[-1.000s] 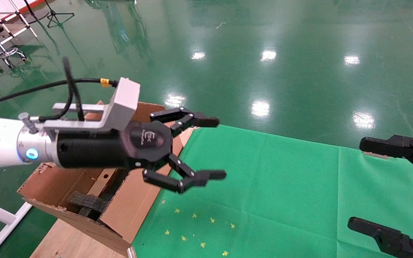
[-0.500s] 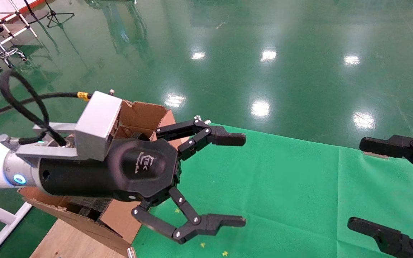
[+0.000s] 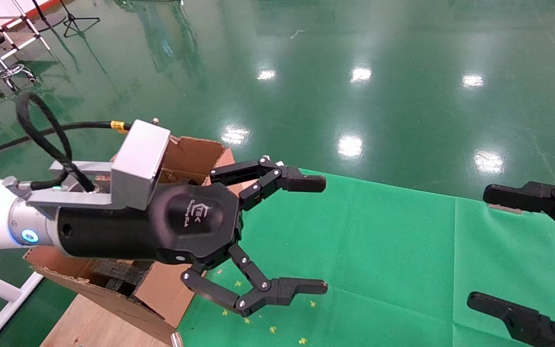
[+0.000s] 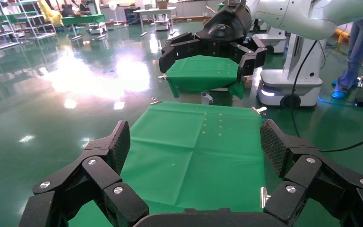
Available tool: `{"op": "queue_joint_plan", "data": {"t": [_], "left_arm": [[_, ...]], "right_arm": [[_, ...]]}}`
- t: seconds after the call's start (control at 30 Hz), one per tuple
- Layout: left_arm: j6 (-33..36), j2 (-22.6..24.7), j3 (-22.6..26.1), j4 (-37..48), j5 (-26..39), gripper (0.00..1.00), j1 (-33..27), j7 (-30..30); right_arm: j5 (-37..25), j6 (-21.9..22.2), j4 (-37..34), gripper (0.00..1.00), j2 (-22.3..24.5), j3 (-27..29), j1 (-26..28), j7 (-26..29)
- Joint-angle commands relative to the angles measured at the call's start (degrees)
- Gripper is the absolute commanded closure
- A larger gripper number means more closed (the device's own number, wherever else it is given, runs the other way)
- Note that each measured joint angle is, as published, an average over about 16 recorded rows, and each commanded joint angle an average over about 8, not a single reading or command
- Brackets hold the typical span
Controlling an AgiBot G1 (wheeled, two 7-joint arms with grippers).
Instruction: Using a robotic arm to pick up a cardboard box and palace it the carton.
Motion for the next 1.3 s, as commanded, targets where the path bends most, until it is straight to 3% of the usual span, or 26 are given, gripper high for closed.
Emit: {"op": "queue_joint_plan", "data": {"t": [0.03,1.3], "left_arm": [[0.0,0.0,0.0,0.1,0.1,0.00,-0.1,0.0],[-0.1,-0.1,0.2,0.5,0.7,0.00,-0.4,-0.1]], "right_arm": [[0.0,0.0,0.0,0.00,0.0,0.0,0.0,0.0],[0.0,0.0,0.0,0.00,0.0,0.0,0.0,0.0]]}}
